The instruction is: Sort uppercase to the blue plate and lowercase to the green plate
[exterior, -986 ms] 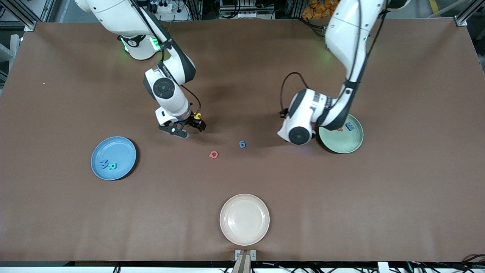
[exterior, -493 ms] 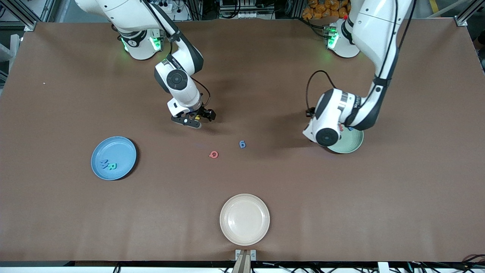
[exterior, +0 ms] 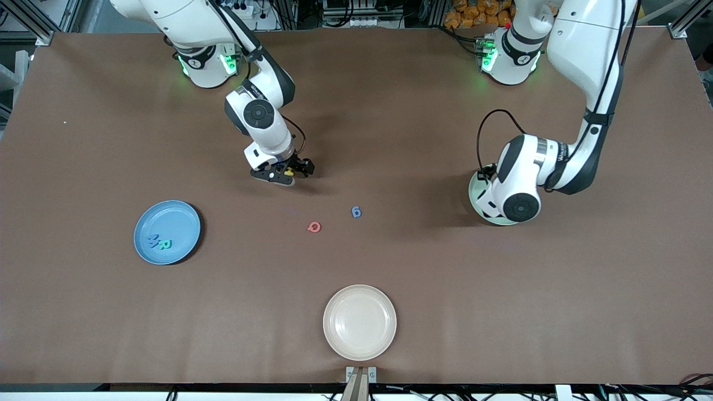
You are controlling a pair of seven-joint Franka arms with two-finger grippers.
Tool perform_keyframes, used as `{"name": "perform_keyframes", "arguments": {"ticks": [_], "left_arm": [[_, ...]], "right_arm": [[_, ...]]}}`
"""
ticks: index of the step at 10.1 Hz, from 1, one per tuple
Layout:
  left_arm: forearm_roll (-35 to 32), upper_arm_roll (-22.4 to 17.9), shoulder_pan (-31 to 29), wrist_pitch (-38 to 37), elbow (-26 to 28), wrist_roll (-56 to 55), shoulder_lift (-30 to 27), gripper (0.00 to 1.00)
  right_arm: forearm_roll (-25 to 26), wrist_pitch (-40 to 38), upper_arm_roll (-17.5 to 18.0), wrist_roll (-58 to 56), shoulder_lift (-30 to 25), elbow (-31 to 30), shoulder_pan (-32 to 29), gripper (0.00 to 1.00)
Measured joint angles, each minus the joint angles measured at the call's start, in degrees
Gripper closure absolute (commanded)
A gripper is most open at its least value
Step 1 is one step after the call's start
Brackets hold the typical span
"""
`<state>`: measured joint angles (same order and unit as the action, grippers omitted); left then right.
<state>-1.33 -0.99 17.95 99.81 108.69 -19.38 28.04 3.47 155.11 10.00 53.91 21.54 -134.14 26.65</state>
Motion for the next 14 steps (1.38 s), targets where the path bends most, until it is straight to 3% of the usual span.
{"name": "perform_keyframes", "arguments": {"ticks": [4, 5, 7, 8, 9, 14], "left_arm": [[0.00, 0.34, -0.02, 4.86, 1.14, 0.24, 0.19, 0.74], [0.00, 0.36, -0.02, 6.20, 1.36, 0.24, 0.41, 0.69], [0.00, 0.38, -0.02, 7.20, 1.57, 0.24, 0.92, 0.44], [0.00, 0.39, -0.02, 7.24, 1.67, 0.24, 1.02, 0.42], [0.00, 0.40, -0.02, 7.25, 1.73, 0.24, 1.03, 0.42], [3.07, 1.11, 0.11, 7.39, 0.22, -1.52, -0.64, 0.42]], "right_arm": [[0.02, 0.01, -0.10, 0.00, 0.00, -0.10, -0.35, 0.00], [0.02, 0.01, -0.10, 0.00, 0.00, -0.17, -0.41, 0.00], [0.02, 0.01, -0.10, 0.00, 0.00, -0.35, -0.43, 0.00], [0.02, 0.01, -0.10, 0.00, 0.01, -0.41, -0.43, 0.18], [0.03, 0.01, -0.10, 0.00, 0.02, -0.46, -0.43, 0.99], [0.06, 0.27, -0.11, 0.01, -0.35, -0.50, -0.44, 1.00]]}}
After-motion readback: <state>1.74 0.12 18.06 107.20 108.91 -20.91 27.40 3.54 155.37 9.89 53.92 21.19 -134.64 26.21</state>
